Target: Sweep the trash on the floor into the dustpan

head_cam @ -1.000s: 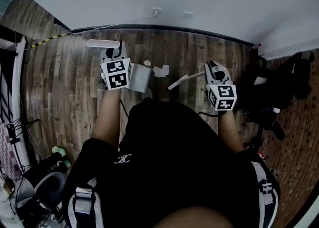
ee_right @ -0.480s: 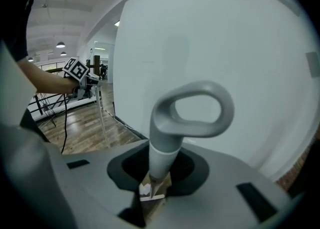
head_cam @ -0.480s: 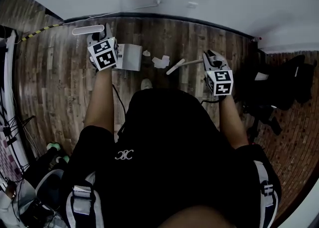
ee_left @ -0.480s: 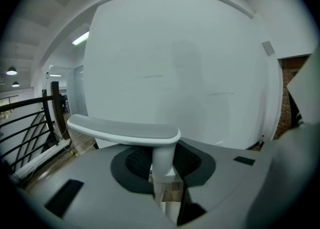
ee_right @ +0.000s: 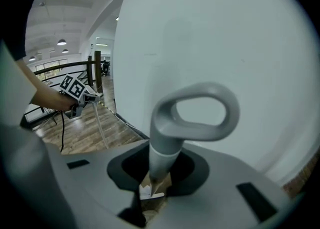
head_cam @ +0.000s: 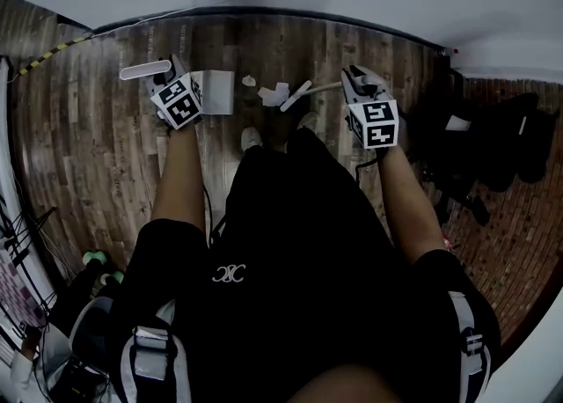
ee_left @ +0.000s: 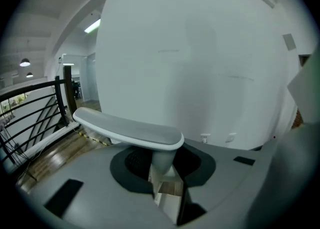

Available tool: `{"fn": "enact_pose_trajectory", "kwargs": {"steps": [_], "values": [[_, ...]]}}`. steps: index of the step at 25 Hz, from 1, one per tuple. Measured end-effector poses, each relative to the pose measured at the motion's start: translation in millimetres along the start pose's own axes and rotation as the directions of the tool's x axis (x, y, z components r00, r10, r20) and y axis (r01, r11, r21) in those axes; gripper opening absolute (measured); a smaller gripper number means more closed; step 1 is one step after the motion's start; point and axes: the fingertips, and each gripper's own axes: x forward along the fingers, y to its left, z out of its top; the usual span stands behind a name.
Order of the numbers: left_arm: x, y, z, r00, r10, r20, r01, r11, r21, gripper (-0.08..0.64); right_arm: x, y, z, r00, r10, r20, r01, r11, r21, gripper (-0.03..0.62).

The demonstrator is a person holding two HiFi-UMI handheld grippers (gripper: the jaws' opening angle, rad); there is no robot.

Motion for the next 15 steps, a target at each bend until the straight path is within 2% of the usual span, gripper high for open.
{"fn": "enact_pose_trajectory", "kwargs": {"steps": [5,8,11,15], "values": [[0.5,-9.7,3.6,1.0,0.001,0.02,-0.001,1.0,-0.027,0.094,35.1,12.6,27.7,0.996,0.09,0.012,-0.089,0.993,-0.084,0.081],[0.0,-16.4,-0.4,1.0,-0.025,0.005,0.025,0.999,-0.023,0.094,59.7,37.8,45.6,0.985,0.17,0.0,-0.169,0.975,-0.146,0.081],[0.3,-25.8,-0.2,0.998,-0.057,0.002,0.057,0.998,0.009,0.094,82.4,73.2,66.2,0.966,0.26,-0.013,-0.257,0.942,-0.218,0.081],[1.2,-25.0,-4.6,0.996,-0.093,0.004,0.093,0.996,-0.001,0.095,97.9,144.3,87.7,0.919,0.392,-0.038,-0.383,0.87,-0.311,0.081]]}}
